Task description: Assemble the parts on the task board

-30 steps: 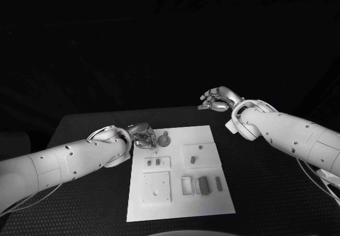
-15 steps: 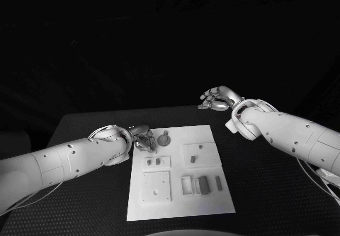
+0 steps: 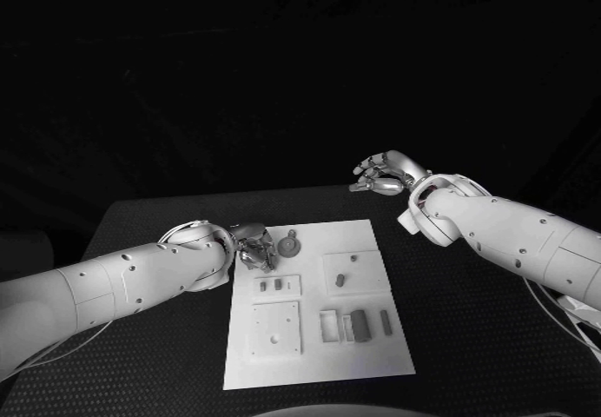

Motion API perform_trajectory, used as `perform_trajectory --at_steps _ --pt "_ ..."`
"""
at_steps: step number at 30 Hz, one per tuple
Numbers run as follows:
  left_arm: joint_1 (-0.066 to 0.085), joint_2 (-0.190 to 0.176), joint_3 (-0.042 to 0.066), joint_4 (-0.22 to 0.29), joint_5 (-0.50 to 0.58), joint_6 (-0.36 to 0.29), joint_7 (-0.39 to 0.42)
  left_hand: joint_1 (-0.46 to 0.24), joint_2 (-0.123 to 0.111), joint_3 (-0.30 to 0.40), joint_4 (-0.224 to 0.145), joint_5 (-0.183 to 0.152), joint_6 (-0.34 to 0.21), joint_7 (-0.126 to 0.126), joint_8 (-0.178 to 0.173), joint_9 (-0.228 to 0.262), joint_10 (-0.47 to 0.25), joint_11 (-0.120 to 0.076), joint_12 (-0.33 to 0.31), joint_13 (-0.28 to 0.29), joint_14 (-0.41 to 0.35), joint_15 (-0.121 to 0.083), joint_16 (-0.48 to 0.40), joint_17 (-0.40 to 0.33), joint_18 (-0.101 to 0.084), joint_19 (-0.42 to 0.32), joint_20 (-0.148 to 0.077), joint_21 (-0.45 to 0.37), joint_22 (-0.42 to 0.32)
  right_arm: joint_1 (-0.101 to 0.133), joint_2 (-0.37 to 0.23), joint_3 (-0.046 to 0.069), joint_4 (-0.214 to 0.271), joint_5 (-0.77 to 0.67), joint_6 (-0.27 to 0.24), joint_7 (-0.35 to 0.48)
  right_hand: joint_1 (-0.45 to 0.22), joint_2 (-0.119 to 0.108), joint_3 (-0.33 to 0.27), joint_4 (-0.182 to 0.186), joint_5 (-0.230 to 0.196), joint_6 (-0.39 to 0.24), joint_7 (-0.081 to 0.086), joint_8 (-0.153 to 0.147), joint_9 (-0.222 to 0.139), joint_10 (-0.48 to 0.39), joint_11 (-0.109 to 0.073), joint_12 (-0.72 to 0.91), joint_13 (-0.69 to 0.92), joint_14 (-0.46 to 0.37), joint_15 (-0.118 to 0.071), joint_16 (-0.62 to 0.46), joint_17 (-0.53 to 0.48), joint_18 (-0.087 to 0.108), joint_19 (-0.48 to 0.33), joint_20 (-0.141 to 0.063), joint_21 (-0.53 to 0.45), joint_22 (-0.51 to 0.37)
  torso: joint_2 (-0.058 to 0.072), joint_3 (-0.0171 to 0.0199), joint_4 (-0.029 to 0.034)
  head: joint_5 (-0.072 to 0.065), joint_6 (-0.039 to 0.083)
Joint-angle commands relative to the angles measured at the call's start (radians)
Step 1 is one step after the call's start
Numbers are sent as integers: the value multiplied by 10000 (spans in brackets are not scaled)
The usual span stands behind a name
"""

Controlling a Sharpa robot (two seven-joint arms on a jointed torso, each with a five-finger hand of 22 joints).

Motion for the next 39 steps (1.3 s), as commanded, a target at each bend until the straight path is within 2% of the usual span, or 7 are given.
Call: perform_trajectory --at_steps 1,17,26,34,39 --pt "9 51 -1 21 -15 258 2 -32 102 33 27 69 5 48 33 10 53 46 15 12 42 34 33 16 166 35 -3 -13 12 -3 7 2 16 -22 103 92 -94 -40 3 42 -43 -74 438 63 -13 5 47 58 -19 18 38 -41 19 -169 34 -29 -55 15 -5 -1 7 -3 -10" --pt "3 208 -36 -211 -294 8 -147 -31 104 24 20 69 3 48 34 26 67 42 8 18 45 30 40 31 169 44 -8 -18 25 -3 10 2 29 -22 94 94 -94 -39 5 42 -44 -75 439 67 -18 4 48 63 -28 19 38 -52 31 -168 39 -28 -70 29 -2 -5 3 -41 -9" --pt "2 223 -53 -239 -255 211 -233 -26 102 20 17 69 8 44 38 37 76 38 5 22 49 26 45 40 170 50 -10 -21 32 -3 7 2 32 -22 100 94 -95 -39 6 43 -44 -76 439 69 -20 4 48 65 -33 20 38 -57 37 -168 41 -28 -78 36 -3 -5 8 -45 -25" --pt "-20 370 -95 -378 -260 133 -255 -24 109 20 18 69 4 44 37 43 75 39 -2 23 44 26 45 46 169 49 -10 -26 36 -3 8 2 36 -22 101 95 -96 -39 6 44 -44 -75 439 71 -21 4 48 67 -37 21 39 -61 42 -168 43 -28 -85 42 2 -7 5 -48 -26" --pt "-47 500 -178 -453 -260 86 -275 -24 114 19 19 69 -2 46 35 46 72 40 -9 23 43 26 46 50 169 50 -10 -29 39 -3 15 2 36 -22 108 96 -100 -40 5 46 -44 -76 439 71 -23 4 48 69 -39 22 39 -64 46 -168 45 -27 -89 47 0 -5 2 -44 -25"
